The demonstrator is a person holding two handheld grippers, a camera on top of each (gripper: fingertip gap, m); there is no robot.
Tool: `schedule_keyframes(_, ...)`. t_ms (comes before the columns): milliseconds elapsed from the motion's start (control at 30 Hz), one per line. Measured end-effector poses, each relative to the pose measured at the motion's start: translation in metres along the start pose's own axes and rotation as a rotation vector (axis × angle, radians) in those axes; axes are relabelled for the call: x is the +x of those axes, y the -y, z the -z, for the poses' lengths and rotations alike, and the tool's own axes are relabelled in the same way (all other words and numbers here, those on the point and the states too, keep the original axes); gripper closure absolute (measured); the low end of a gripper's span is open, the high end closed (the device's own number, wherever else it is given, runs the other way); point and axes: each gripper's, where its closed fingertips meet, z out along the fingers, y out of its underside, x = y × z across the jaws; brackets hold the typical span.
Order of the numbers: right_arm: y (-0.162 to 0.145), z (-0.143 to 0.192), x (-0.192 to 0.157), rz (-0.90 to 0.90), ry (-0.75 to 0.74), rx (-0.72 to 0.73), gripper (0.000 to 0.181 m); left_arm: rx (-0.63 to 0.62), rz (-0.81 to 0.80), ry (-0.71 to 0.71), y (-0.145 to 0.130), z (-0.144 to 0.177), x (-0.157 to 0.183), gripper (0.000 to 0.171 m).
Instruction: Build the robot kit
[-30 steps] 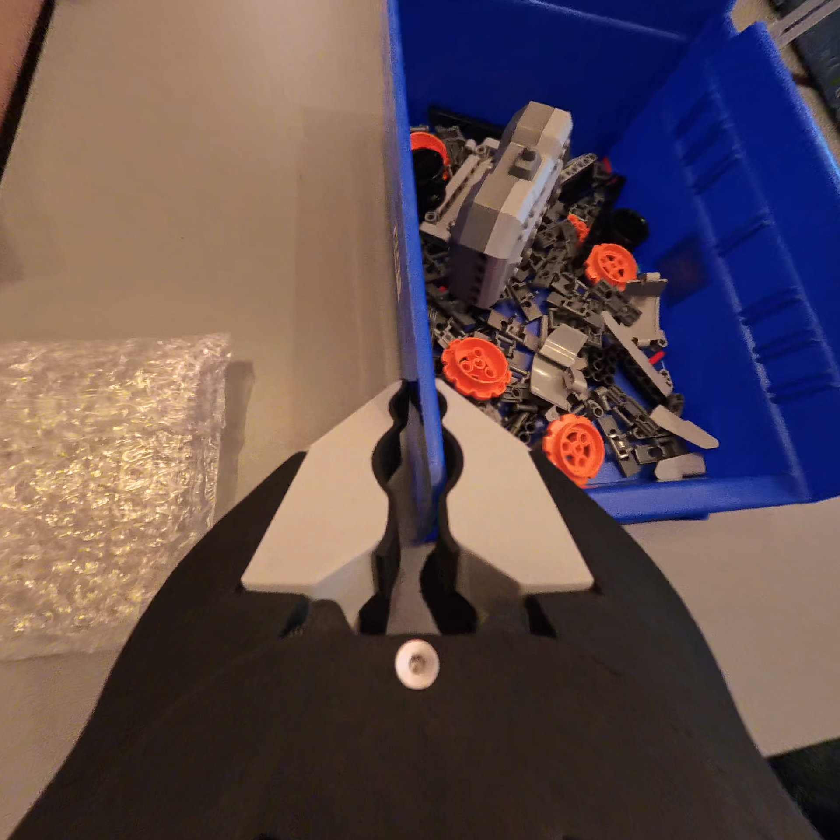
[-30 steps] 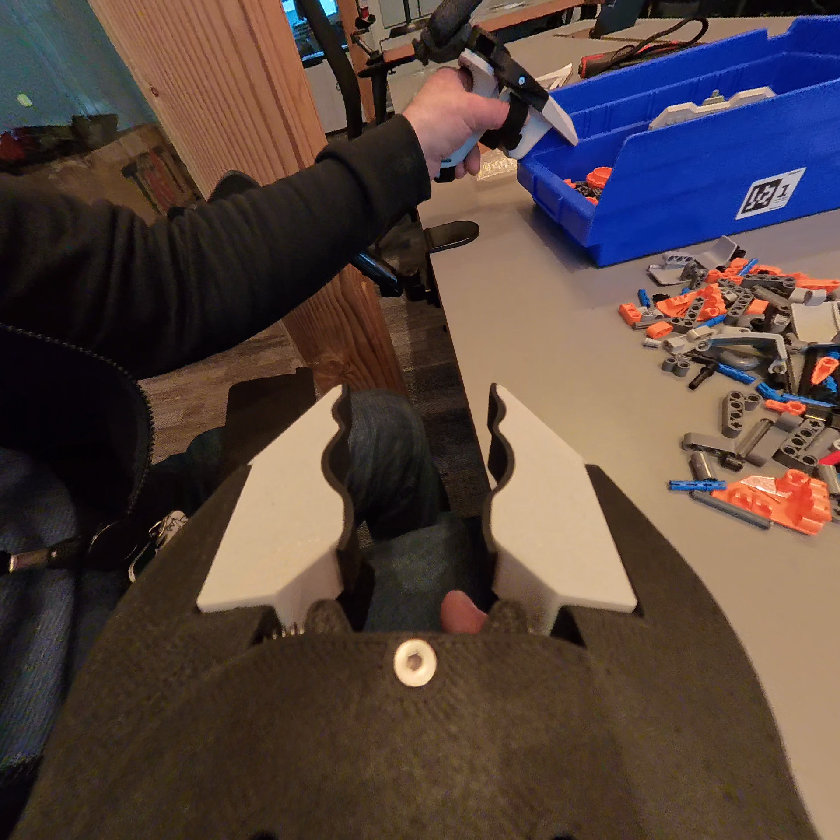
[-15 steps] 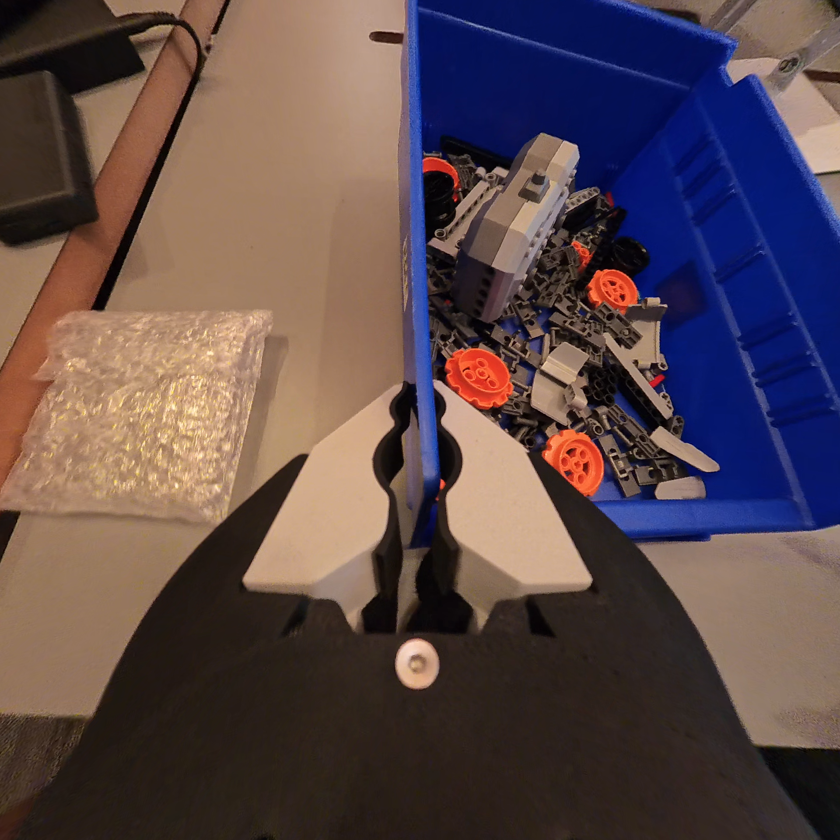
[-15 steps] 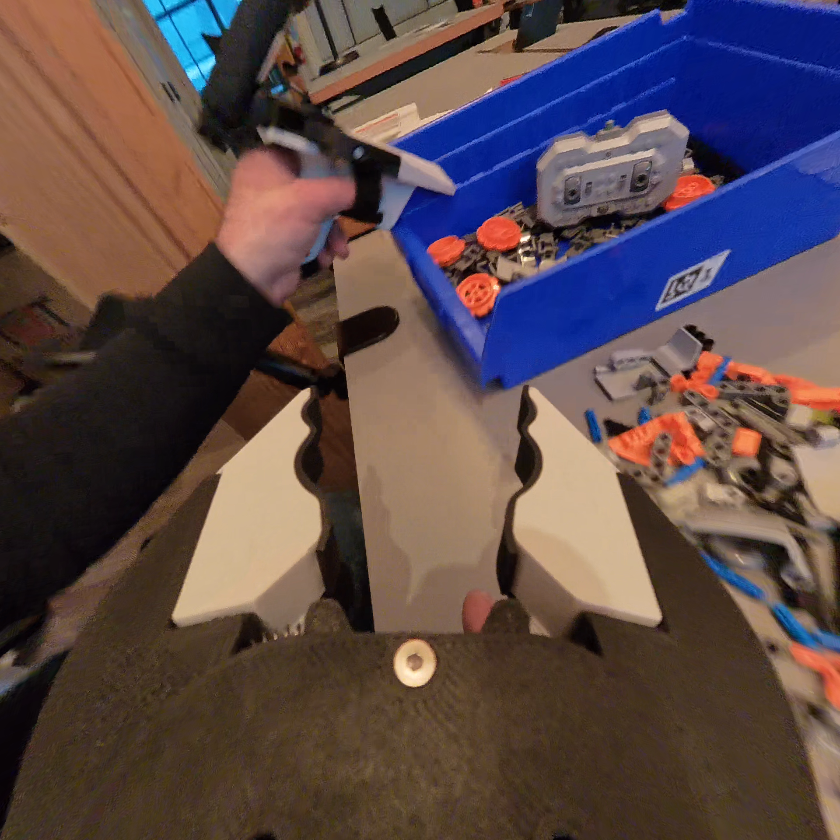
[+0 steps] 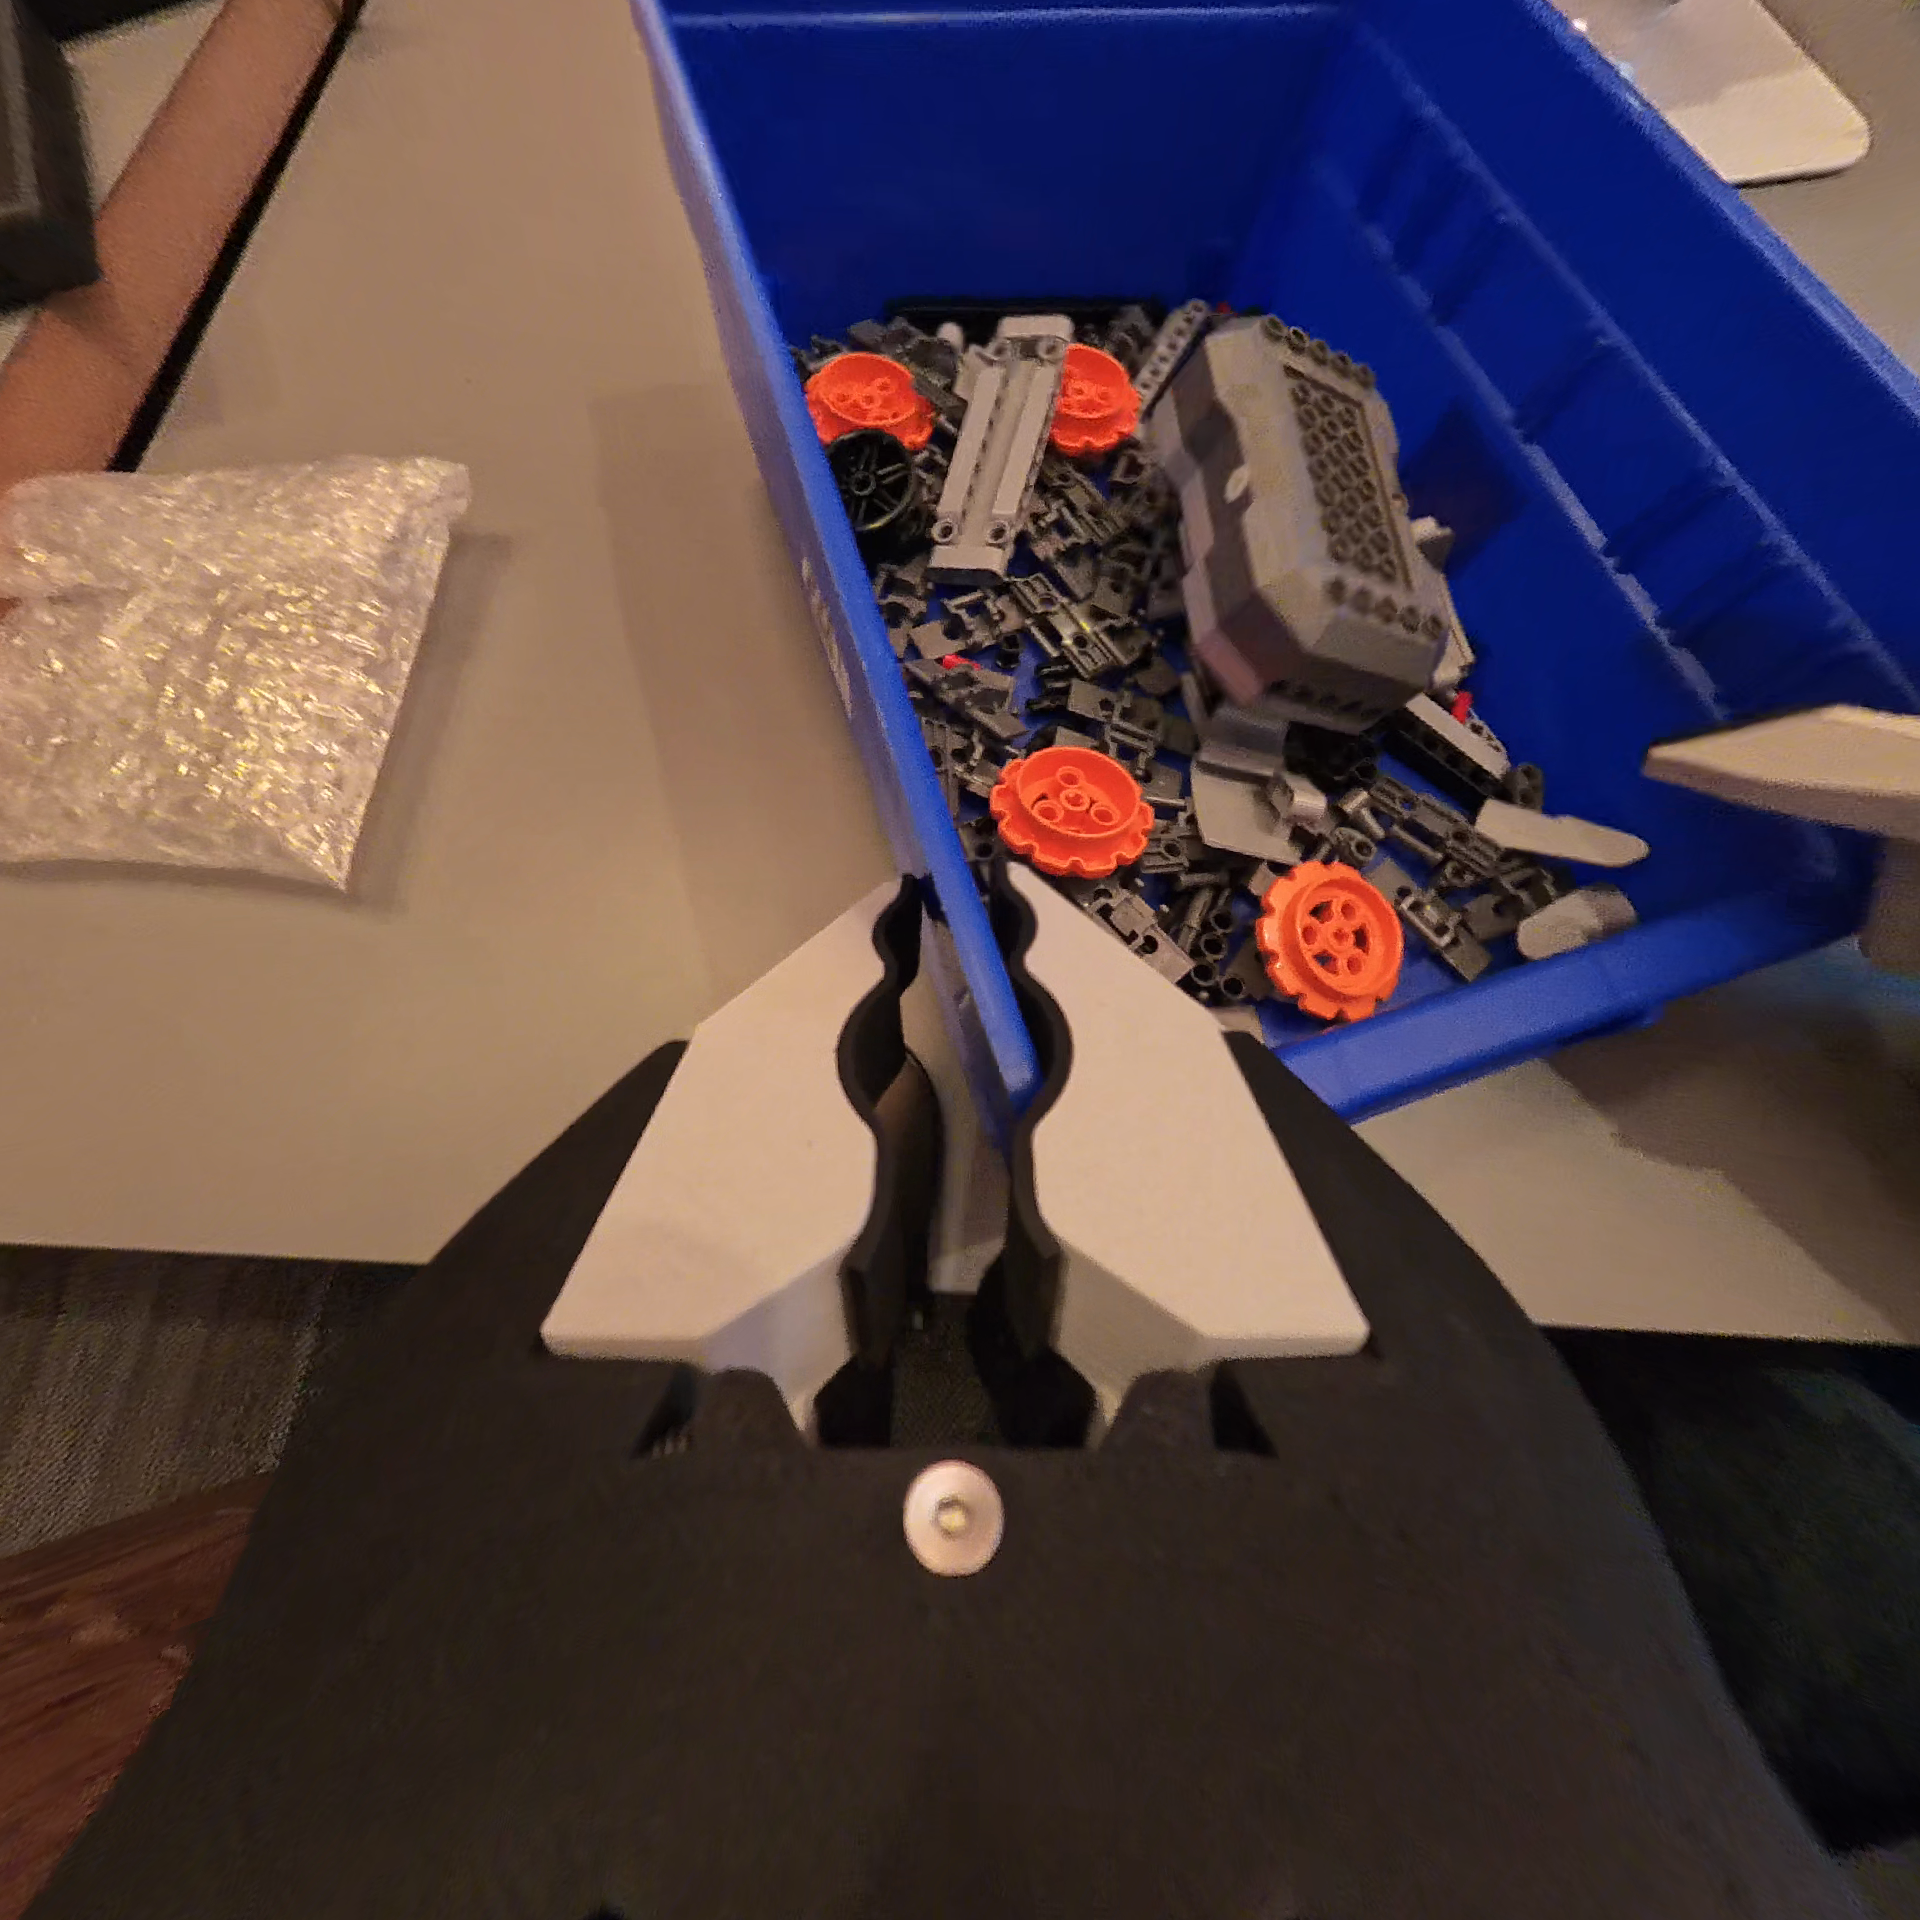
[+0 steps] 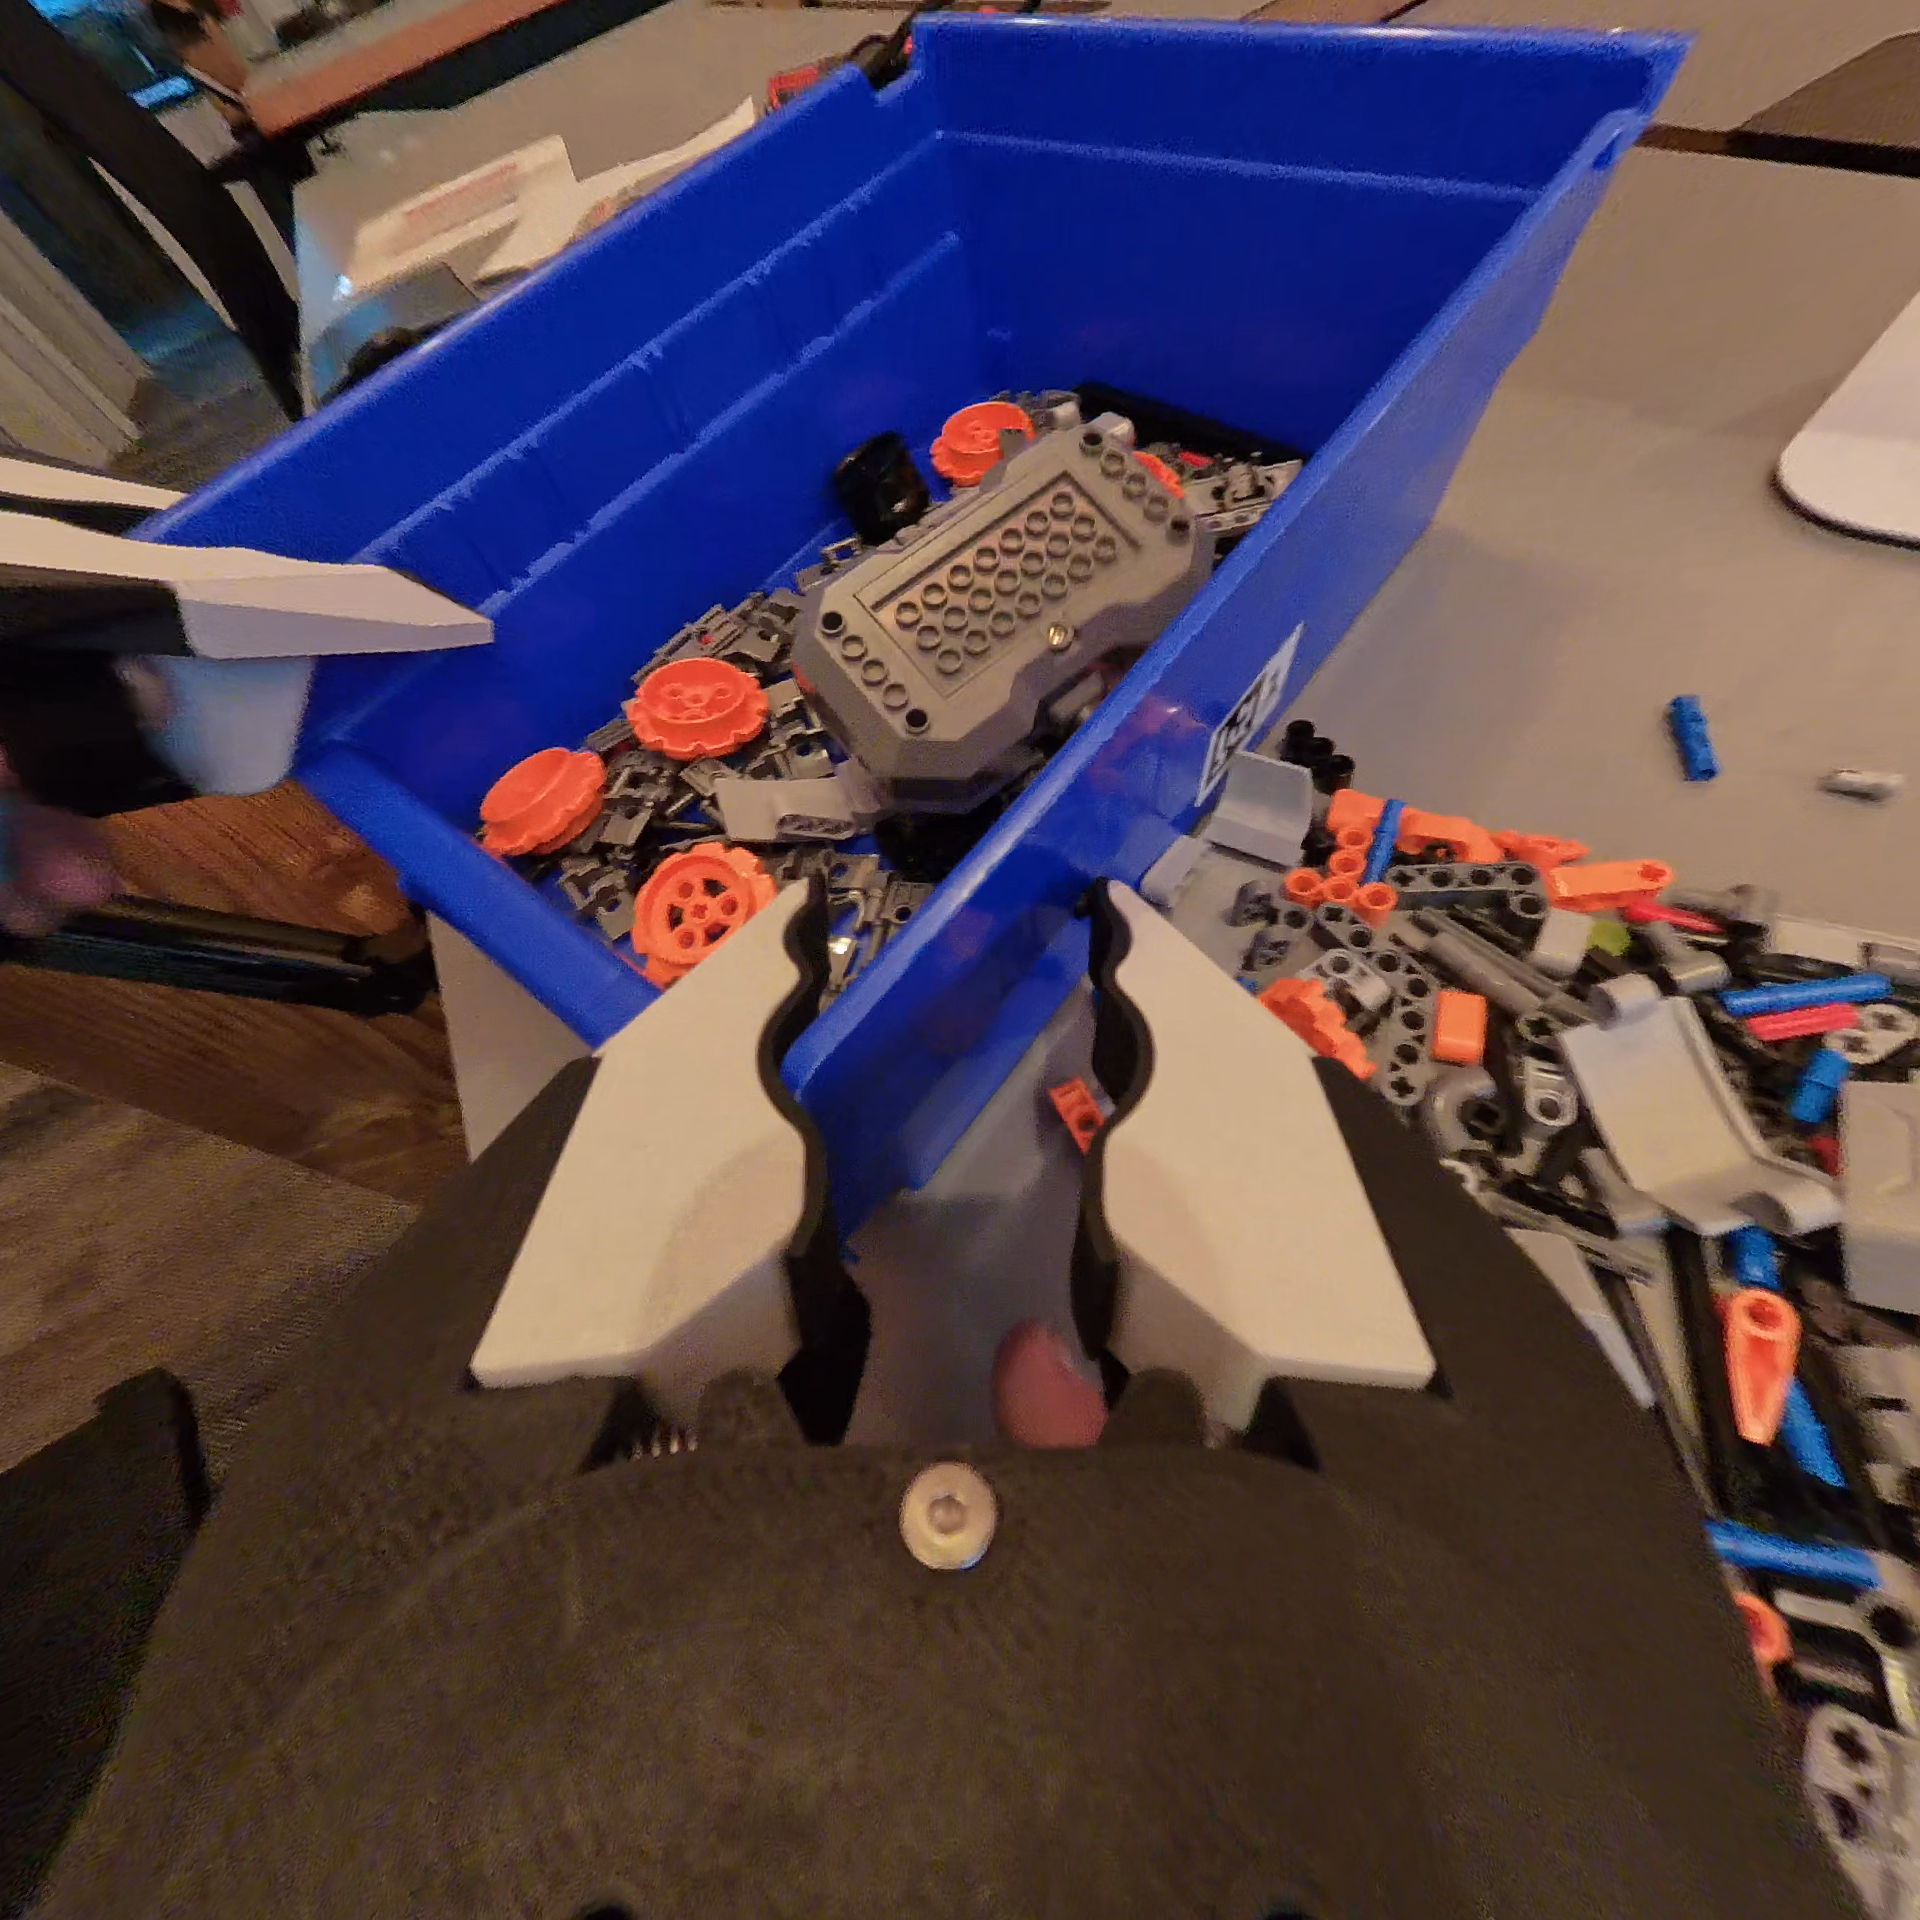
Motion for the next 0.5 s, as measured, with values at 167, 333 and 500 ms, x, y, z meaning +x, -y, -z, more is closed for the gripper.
schedule_keyframes(167, 0.001, 0.007, 0.013, 0.023, -0.049, -0.021, 0.154, -0.016, -0.026, -0.025, -0.012, 0.012, 0.02, 0.151)
schedule_keyframes(333, 0.002, 0.011, 0.02, 0.03, -0.042, -0.05, 0.166, -0.036, -0.066, -0.063, -0.031, 0.027, 0.043, 0.138)
schedule_keyframes(500, -0.002, 0.022, 0.015, 0.103, -0.065, -0.103, 0.173, -0.062, -0.122, -0.089, -0.056, 0.043, 0.064, 0.131)
